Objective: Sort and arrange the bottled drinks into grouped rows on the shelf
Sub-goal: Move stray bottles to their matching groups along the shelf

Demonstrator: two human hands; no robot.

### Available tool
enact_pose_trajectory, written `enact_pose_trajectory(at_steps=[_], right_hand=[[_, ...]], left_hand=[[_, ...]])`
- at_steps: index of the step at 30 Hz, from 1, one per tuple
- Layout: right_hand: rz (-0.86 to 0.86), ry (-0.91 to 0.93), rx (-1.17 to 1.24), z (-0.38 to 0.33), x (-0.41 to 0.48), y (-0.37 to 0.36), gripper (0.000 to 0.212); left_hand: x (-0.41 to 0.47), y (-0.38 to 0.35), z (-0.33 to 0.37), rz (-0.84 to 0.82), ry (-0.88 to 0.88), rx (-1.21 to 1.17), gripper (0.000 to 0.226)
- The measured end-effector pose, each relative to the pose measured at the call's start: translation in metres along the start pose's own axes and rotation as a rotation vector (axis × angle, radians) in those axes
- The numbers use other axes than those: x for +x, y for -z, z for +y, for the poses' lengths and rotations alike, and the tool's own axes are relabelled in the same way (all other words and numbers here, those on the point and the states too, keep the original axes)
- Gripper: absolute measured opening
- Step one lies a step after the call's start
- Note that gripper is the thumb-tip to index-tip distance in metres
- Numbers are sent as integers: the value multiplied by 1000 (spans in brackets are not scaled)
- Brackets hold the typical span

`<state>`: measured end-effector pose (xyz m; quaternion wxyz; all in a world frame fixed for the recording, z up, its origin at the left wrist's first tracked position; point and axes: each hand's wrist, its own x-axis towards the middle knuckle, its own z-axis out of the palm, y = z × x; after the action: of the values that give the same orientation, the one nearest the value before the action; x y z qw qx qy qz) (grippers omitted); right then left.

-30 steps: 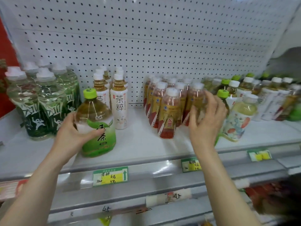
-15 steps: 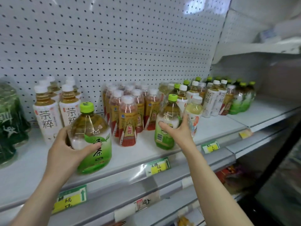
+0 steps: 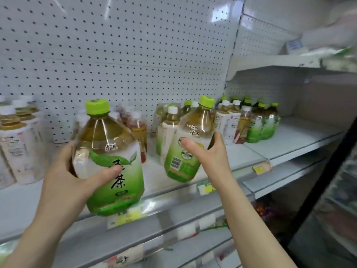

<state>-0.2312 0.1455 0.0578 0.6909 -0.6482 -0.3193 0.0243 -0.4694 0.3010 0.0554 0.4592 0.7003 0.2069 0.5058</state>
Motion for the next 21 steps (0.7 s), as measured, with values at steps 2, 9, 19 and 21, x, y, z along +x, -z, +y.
enact_pose_trajectory(at_steps=[2,9,19,21], right_hand=[[17,-3,-52,3,9,45,89],[146,-43,-164,48,42,202,88],[298,-74,-252,108,140,313,89],[346,-54,-315,117,165,323,89]], left_hand=[[-9,-43,4,-30,2,-55,83],[-31,-211,10,-78,29,-168,67],[8,-365,-9,-109,81,-91,71],[23,-384,-21,-117,99,-116,69]])
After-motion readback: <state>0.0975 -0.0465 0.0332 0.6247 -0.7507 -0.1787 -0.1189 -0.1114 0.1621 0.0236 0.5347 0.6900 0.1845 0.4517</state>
